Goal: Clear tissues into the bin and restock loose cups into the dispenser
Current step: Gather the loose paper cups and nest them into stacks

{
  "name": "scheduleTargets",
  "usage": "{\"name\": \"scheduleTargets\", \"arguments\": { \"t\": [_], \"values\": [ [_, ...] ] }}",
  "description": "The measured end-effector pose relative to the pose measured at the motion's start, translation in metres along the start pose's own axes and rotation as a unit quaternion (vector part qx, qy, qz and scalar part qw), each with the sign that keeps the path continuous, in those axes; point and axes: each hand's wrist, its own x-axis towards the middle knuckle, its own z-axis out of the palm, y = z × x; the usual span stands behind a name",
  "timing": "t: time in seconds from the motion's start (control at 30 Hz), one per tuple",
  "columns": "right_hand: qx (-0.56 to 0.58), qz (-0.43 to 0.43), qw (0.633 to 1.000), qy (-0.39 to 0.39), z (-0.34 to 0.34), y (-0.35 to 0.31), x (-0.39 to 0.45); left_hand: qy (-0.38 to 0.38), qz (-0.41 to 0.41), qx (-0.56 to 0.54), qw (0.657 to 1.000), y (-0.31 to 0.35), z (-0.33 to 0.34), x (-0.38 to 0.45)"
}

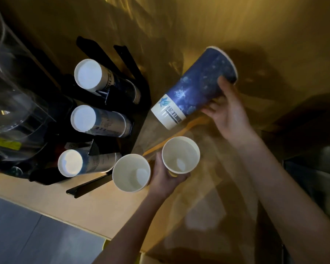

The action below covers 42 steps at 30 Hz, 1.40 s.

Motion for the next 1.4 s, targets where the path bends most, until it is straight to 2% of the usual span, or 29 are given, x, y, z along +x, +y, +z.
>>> {"name": "scheduleTargets", "arguments": {
  "t": [0.1, 0.23, 0.4, 0.6, 0.7, 0.73, 0.97, 1.1, 1.13, 1.27, 1.4],
  "values": [
    [-0.064, -0.056, 0.996, -0.013, -0.004, -0.023, -0.033, -0.003, 0.008, -0.016, 1.000, -0.002, 0.001, 0.002],
    [-0.209, -0.118, 0.970, -0.036, -0.007, -0.021, -0.069, -0.014, 0.001, -0.045, 0.999, 0.000, 0.001, 0.001],
    [-0.393, -0.133, 0.907, -0.065, -0.010, 0.017, -0.095, -0.016, 0.010, -0.037, 0.999, 0.000, 0.000, 0.001],
    [-0.487, -0.135, 0.862, -0.037, -0.015, 0.069, -0.106, -0.017, 0.026, -0.056, 0.998, 0.008, -0.001, -0.002],
    [-0.577, -0.170, 0.799, -0.004, -0.021, 0.086, -0.109, -0.015, 0.013, -0.062, 0.998, 0.010, -0.001, -0.003],
    [-0.590, -0.169, 0.789, -0.006, -0.022, 0.090, -0.109, -0.010, 0.006, -0.056, 0.998, 0.011, -0.002, -0.004],
    [-0.552, -0.107, 0.827, -0.008, -0.021, 0.094, -0.113, -0.012, -0.023, -0.048, 0.998, 0.013, 0.000, -0.006],
    [-0.417, -0.023, 0.908, 0.028, -0.019, 0.073, -0.098, -0.017, -0.046, -0.012, 0.999, 0.025, -0.001, 0.001],
    [-0.394, -0.009, 0.918, 0.045, -0.021, 0.066, -0.092, -0.028, -0.047, 0.003, 0.998, 0.029, -0.001, 0.003],
    [-0.314, 0.086, 0.938, 0.115, -0.030, 0.037, -0.083, -0.060, -0.048, 0.022, 0.997, 0.055, -0.002, 0.006],
    [-0.279, 0.207, 0.932, 0.104, -0.029, 0.020, -0.090, -0.047, 0.036, 0.020, 0.998, 0.098, -0.015, 0.014]
  ]
}}
